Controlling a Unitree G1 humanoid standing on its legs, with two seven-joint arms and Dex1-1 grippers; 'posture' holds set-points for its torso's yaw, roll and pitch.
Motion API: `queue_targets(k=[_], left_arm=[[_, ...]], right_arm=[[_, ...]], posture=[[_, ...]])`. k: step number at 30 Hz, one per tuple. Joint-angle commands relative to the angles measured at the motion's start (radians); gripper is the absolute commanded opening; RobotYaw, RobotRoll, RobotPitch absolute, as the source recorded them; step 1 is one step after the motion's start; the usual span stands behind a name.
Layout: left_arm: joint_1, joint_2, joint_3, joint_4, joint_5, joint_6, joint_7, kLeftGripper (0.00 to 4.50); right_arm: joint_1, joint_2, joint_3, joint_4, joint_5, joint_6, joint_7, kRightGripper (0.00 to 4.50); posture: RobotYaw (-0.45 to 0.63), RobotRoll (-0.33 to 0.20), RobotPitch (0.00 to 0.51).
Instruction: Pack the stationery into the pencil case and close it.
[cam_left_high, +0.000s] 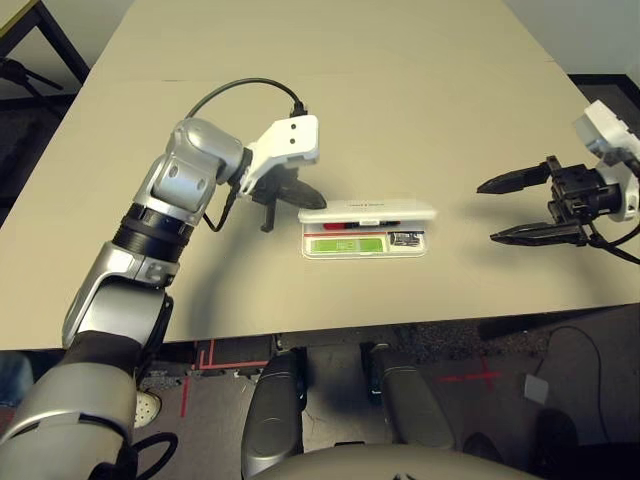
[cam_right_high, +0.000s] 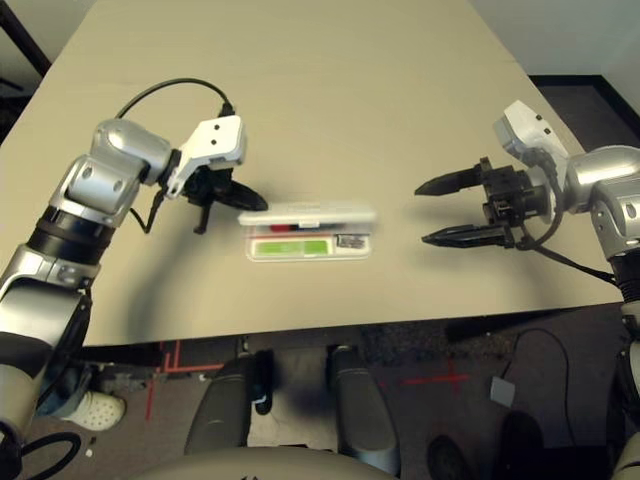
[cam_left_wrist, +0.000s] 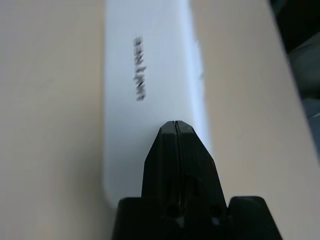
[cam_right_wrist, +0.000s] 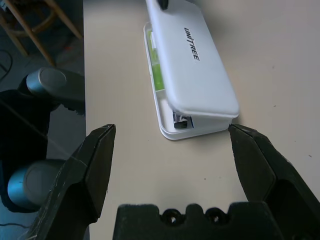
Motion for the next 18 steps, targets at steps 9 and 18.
queue_targets(k=[9, 18], left_arm=[[0.041, -0.105, -0.081, -0.006, 0.006, 0.077, 0.123, 0.05], [0.066, -0.099, -0.183, 0.098, 0.068, 0.077, 0.149, 0.05]], right_arm=[[0.031, -0.016, -0.011, -0.014, 0.005, -0.014, 0.004, 4.50], [0.054, 0.013, -0.050, -0.027, -0.015, -0.015, 0.004, 4.50]], posture=[[-0.07, 0.000, 0.169], [-0.08, 0.000, 0.176]])
